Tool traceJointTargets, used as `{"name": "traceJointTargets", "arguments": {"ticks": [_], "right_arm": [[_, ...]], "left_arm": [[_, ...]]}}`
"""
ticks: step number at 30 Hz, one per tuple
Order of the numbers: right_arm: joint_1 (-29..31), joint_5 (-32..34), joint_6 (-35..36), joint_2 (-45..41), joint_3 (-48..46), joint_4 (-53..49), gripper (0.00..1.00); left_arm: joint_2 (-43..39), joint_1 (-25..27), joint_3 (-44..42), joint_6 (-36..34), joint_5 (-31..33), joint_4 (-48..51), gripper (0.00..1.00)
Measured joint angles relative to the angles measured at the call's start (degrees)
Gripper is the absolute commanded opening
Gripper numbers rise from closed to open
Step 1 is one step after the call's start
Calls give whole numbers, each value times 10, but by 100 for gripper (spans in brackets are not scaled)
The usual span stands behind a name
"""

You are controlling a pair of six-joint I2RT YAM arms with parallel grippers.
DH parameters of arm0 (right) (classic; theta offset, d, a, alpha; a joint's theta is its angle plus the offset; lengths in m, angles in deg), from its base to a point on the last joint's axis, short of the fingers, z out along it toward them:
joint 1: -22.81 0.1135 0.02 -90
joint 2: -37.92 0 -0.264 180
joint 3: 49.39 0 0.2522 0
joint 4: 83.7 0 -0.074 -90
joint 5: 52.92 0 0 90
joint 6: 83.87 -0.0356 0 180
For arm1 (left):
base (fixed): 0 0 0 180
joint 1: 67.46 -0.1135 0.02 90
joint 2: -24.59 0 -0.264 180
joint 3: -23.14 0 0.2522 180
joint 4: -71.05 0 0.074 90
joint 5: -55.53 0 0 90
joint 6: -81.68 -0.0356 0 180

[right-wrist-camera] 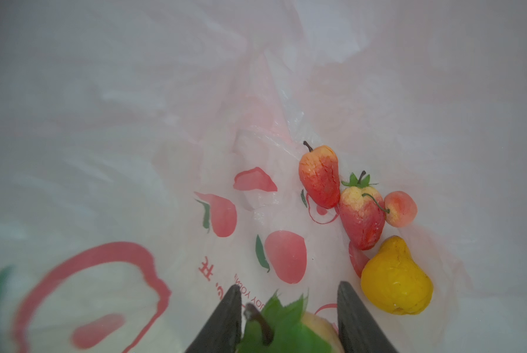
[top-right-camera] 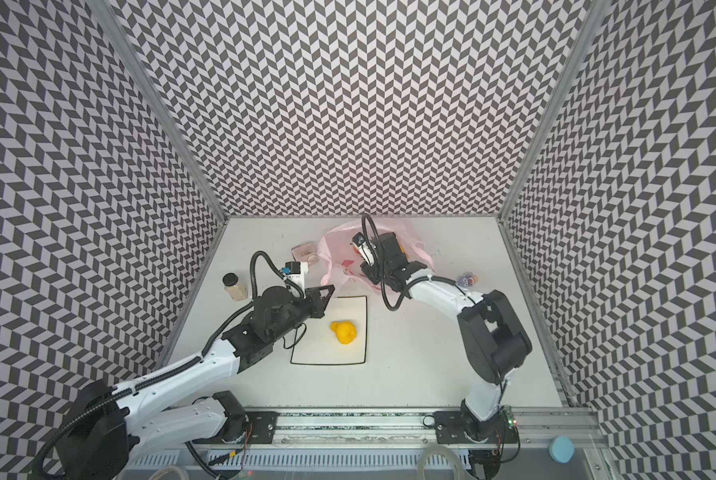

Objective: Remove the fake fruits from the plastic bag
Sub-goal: 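Grasp the red strawberry with the right gripper and lift it out, then lower the strawberry onto the white mat and open the right gripper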

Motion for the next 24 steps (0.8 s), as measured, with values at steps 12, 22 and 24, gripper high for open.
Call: {"name": "traceJointTargets", "arguments": {"ticks": [12, 22, 24], "right_arm": [[61, -134, -3, -225, -136, 0, 32], [260, -106, -63, -232, -237, 66, 31], [290, -88, -68, -202, -237, 76, 31]], "left_arm": [[12, -10, 3, -3, 13, -10, 0], [21, -66, 16, -21, 0, -15, 0], [24, -74, 23, -25, -7, -15, 0]]}}
